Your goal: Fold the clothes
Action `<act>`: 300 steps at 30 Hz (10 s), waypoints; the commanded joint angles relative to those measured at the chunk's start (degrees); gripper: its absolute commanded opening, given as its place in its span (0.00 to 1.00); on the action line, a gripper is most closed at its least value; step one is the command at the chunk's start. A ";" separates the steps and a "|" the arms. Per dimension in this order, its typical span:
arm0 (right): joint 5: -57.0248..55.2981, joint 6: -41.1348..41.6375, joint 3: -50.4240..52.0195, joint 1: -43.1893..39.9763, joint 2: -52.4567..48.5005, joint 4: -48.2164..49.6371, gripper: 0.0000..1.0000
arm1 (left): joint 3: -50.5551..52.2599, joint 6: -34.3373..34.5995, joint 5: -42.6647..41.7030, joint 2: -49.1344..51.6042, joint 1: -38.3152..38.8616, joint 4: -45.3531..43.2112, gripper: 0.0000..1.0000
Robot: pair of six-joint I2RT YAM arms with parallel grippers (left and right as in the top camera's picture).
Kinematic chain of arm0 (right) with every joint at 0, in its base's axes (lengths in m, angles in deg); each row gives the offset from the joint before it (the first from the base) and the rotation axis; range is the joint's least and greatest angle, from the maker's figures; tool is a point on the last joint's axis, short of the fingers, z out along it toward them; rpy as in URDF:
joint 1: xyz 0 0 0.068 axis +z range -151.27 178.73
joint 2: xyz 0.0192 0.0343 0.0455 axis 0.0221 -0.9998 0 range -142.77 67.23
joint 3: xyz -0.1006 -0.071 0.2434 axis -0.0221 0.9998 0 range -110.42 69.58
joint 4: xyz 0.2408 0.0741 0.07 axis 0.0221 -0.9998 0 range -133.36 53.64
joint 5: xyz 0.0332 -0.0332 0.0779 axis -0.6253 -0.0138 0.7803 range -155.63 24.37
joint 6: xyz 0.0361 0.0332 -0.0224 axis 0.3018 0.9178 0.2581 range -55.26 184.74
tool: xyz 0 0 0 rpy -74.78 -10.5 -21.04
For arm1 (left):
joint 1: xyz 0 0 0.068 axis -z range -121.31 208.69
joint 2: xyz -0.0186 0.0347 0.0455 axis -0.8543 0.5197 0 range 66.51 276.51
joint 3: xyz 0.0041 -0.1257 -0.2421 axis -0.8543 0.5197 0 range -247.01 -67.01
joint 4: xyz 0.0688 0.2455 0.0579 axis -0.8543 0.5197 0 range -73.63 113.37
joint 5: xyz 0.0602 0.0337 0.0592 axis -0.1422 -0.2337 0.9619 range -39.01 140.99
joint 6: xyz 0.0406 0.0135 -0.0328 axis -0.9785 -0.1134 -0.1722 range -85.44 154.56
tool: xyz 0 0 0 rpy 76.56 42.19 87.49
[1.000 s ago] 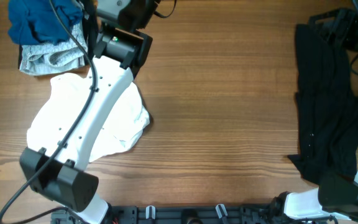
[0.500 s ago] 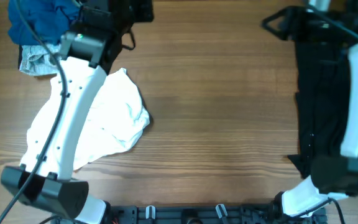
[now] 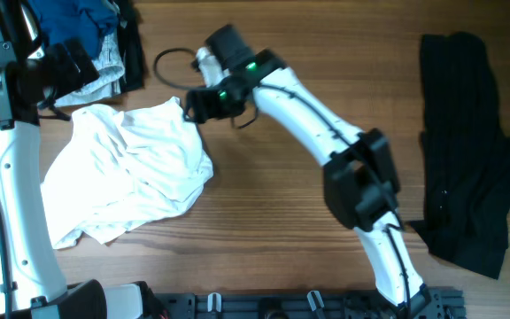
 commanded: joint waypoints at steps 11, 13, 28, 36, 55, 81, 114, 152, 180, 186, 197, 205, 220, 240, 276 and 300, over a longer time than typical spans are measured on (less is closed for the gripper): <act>-30.16 8.46 -0.28 6.80 -11.04 17.25 0.70 | 0.17 0.74 -0.28 -0.44 -0.37 0.85 1.00; -29.14 8.61 -0.28 6.80 -11.96 17.29 0.58 | 0.17 0.74 -0.28 -0.44 -0.37 0.85 1.00; -16.06 5.20 -4.46 2.84 -5.86 7.10 0.04 | 0.17 0.76 -0.28 -0.44 -0.37 0.83 1.00; -13.11 0.83 -3.96 4.81 -6.21 8.04 0.95 | 0.17 0.76 -0.28 -0.44 -0.37 0.81 1.00; -31.63 7.58 -3.96 7.30 -14.05 14.78 0.60 | 0.17 0.76 -0.28 -0.44 -0.37 0.85 1.00; -9.70 1.25 -13.42 -6.82 -5.77 -5.46 0.04 | 0.17 0.98 -0.31 1.36 -0.37 1.22 1.00; -30.69 -7.91 -13.38 5.57 -17.53 3.43 0.95 | 0.17 0.72 -3.30 7.93 -6.78 1.46 1.00; -9.60 -18.49 -16.55 -42.69 6.05 -4.44 0.04 | 0.17 -2.34 -7.61 8.15 4.87 -3.32 1.00; -19.17 7.76 21.05 -17.53 11.89 -19.32 0.79 | 17.29 1.97 -7.78 9.66 10.73 -9.44 1.00; -22.45 10.67 29.97 -15.47 11.89 -6.86 0.77 | 17.29 2.71 -7.82 9.66 10.73 -10.64 1.00; -24.04 11.39 30.56 -15.91 13.14 -3.04 0.04 | 17.40 3.78 -7.85 9.77 10.78 -11.28 1.00; -23.45 -1.27 15.15 -28.06 31.82 -23.06 0.04 | 17.40 3.76 -7.87 9.81 10.78 -12.07 1.00; -16.31 -11.08 3.67 -44.41 35.41 -30.34 0.04 | 17.40 1.73 -9.46 9.86 23.39 -17.22 1.00; -17.20 -11.06 0.02 -44.41 35.39 -30.71 0.04 | 18.14 -5.62 -21.53 31.36 36.92 -29.53 1.00; -13.40 -9.64 0.04 -47.06 36.81 -34.32 0.04 | 18.12 3.15 -1.57 -15.61 23.47 -15.91 0.04; 0.94 -17.05 4.26 -51.84 12.09 -6.73 0.38 | 18.12 0.28 -1.79 20.06 28.02 -28.04 0.31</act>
